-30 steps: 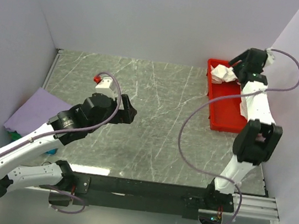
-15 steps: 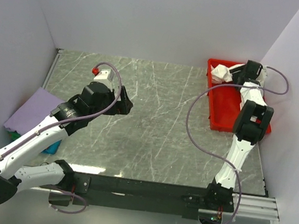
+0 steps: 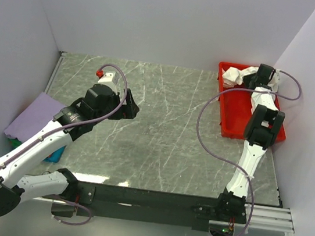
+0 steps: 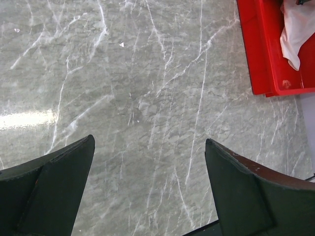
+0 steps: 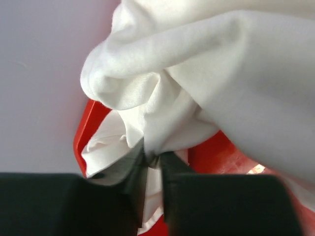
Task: Fold and stack the t-shirts
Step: Grab the tshirt from the pile
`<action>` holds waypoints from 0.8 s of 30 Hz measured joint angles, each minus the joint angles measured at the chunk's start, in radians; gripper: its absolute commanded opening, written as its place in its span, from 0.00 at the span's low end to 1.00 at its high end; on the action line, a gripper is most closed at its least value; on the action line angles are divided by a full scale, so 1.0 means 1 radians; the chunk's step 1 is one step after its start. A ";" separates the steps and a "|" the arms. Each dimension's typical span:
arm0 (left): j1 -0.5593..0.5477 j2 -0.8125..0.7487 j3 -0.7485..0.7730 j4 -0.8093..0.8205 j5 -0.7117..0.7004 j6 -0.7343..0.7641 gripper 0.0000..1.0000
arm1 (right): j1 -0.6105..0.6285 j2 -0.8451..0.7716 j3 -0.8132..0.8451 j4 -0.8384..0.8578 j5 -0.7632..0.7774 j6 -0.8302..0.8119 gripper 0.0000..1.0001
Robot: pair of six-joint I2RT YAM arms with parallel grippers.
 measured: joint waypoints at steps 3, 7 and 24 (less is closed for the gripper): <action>0.003 0.000 -0.002 0.000 0.002 0.000 0.99 | -0.002 -0.005 -0.007 0.013 -0.012 -0.005 0.00; 0.005 0.000 -0.003 0.001 0.012 0.000 1.00 | -0.002 -0.077 -0.111 0.038 -0.013 -0.015 0.00; 0.019 -0.014 -0.003 0.023 0.071 -0.001 0.99 | 0.293 -0.760 -0.474 0.128 0.296 -0.262 0.00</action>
